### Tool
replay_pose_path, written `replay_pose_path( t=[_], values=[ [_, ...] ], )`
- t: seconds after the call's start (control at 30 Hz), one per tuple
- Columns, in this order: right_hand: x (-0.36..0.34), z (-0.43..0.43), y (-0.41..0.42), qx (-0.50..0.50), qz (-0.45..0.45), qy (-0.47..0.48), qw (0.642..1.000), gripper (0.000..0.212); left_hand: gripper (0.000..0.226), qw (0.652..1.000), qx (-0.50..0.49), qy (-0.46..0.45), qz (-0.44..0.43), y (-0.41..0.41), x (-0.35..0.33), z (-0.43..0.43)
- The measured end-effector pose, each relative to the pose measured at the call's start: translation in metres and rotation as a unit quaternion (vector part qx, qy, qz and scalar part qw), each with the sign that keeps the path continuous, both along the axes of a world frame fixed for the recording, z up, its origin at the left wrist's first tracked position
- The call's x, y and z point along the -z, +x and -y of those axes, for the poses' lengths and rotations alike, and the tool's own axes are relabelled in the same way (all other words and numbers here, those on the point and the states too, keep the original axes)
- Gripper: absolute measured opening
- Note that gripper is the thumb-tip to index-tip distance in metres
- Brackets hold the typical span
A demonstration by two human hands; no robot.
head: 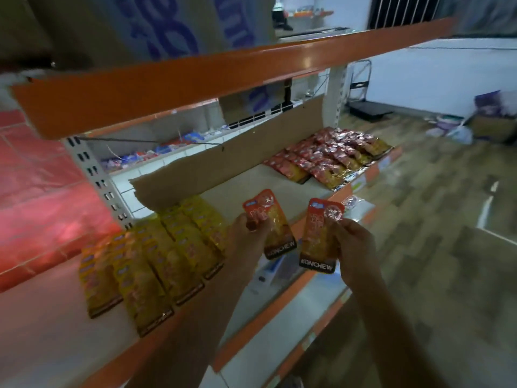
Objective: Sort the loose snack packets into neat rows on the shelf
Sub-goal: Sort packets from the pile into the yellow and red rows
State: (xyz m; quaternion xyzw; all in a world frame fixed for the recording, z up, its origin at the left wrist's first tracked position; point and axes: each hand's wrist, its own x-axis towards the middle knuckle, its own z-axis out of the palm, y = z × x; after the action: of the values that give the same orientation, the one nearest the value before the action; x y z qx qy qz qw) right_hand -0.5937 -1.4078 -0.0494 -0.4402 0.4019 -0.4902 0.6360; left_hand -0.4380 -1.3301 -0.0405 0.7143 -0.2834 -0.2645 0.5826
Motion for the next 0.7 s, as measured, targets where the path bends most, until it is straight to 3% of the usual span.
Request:
replay_pose_path(
  t=[0.07,0.33,0.47,0.7],
  values=[
    [0.002,0.028,-0.008,0.014,0.009,0.021,1.000,0.011,0.054,1.000,0.007,0.012,-0.006,-0.004,0.006,0.036],
    [0.007,0.163,-0.008,-0.003,-0.009,0.032,0.999,0.010,0.042,0.999,0.029,0.038,-0.010,0.007,0.021,0.174],
    [0.008,0.217,0.001,-0.017,-0.022,0.033,0.999,0.009,0.058,0.997,0.023,0.073,0.008,0.024,0.037,0.225],
    [0.012,0.281,0.032,-0.078,-0.049,0.019,0.996,0.011,0.012,0.987,-0.050,0.142,0.052,0.036,0.044,0.263]
  ],
)
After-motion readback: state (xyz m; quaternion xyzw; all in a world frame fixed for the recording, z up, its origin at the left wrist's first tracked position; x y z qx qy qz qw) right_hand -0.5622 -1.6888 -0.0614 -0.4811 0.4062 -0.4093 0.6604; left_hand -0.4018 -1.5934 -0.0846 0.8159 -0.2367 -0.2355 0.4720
